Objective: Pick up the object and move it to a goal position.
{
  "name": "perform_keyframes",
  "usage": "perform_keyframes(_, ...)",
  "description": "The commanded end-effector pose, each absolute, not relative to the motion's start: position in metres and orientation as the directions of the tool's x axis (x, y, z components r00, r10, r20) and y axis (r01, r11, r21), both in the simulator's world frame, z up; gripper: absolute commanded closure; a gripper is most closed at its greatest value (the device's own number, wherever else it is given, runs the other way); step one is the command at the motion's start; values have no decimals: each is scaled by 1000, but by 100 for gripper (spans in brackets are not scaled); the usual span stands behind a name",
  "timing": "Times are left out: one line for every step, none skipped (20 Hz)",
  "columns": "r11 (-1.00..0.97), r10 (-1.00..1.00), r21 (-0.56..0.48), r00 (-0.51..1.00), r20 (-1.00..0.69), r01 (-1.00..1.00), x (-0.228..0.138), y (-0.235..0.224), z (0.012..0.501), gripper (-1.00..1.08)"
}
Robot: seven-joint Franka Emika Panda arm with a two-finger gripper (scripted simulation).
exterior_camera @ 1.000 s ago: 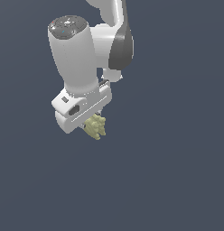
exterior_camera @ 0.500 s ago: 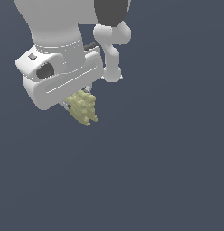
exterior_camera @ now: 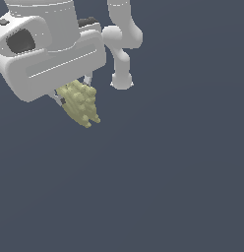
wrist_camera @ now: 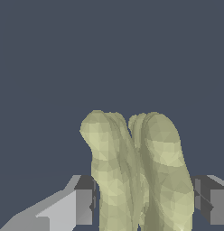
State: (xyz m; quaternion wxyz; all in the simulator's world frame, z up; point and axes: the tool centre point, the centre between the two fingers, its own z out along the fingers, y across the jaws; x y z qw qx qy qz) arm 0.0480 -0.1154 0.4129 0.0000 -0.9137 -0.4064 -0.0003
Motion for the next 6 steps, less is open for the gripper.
perform_keyframes(-670,743,0,670,0,743,49,-117,419,108)
perform_keyframes(-670,743,0,670,0,743,49,-117,421,108)
perform_keyframes(-670,743,0,670,0,743,49,-117,422,108)
perform_keyframes(-670,743,0,670,0,743,49,-118,423,108)
perform_keyframes(-670,743,0,670,0,743,49,-118,423,108)
perform_keyframes(-670,743,0,670,0,743,49,-118,423,108)
